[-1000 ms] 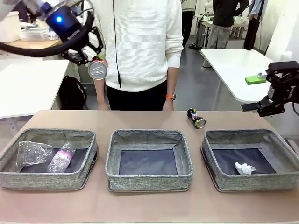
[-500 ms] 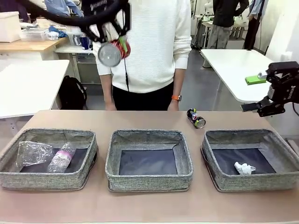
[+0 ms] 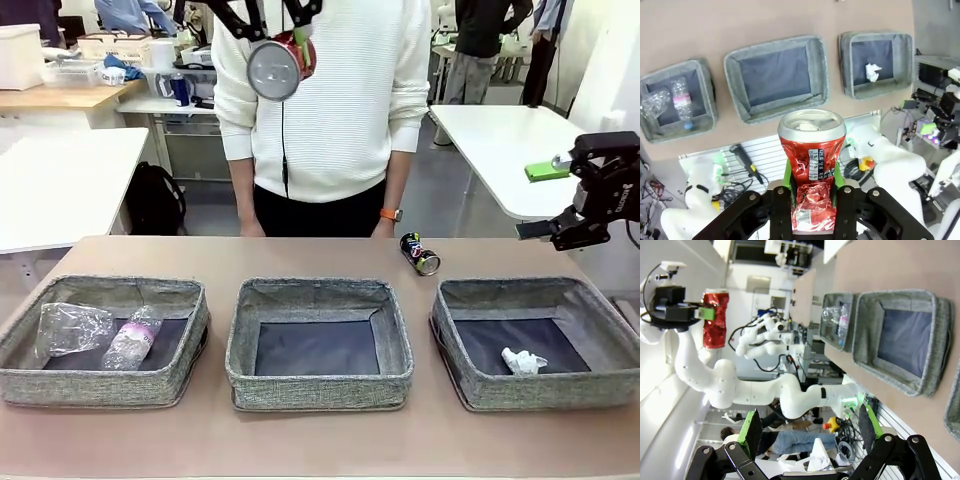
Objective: Sort the waste into the appropriate baskets.
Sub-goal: Pick up the waste item pointed out by the person.
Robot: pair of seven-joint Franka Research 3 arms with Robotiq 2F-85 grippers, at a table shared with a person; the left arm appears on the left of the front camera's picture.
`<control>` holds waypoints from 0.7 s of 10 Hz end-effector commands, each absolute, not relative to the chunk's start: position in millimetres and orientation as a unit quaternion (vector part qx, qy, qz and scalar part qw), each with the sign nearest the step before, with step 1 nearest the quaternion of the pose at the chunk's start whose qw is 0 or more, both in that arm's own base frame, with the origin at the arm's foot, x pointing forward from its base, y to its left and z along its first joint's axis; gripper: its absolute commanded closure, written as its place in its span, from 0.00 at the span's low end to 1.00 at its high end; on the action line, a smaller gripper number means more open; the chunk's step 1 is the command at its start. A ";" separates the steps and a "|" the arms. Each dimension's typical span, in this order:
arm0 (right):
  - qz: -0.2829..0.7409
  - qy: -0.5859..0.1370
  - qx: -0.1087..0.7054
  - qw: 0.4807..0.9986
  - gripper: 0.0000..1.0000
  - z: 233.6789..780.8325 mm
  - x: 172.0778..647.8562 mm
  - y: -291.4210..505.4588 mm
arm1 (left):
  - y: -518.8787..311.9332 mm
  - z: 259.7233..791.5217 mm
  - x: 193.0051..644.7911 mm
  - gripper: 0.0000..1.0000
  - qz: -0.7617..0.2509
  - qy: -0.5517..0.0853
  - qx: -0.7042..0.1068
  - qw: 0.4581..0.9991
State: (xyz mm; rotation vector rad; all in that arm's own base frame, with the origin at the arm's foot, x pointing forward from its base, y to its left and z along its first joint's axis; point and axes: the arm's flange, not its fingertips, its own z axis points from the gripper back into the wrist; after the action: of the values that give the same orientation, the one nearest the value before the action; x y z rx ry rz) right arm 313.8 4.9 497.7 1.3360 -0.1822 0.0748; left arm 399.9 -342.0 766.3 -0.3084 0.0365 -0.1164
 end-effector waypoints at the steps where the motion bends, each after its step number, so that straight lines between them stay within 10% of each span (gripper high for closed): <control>1: 0.039 -0.090 0.626 0.773 0.00 499.2 314.5 6.2 | -357.8 768.8 411.7 0.69 -0.036 0.025 -0.147 0.988; 7: 0.039 -0.090 0.626 0.773 0.00 499.2 314.5 6.2 | -349.0 760.7 405.0 0.69 -0.053 0.025 -0.155 0.986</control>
State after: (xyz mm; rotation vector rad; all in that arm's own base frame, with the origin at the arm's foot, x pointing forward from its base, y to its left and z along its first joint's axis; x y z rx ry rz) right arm 313.8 4.9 497.7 1.3360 -0.1821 0.0748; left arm 405.7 -353.0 759.7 -0.3145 0.0560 -0.0997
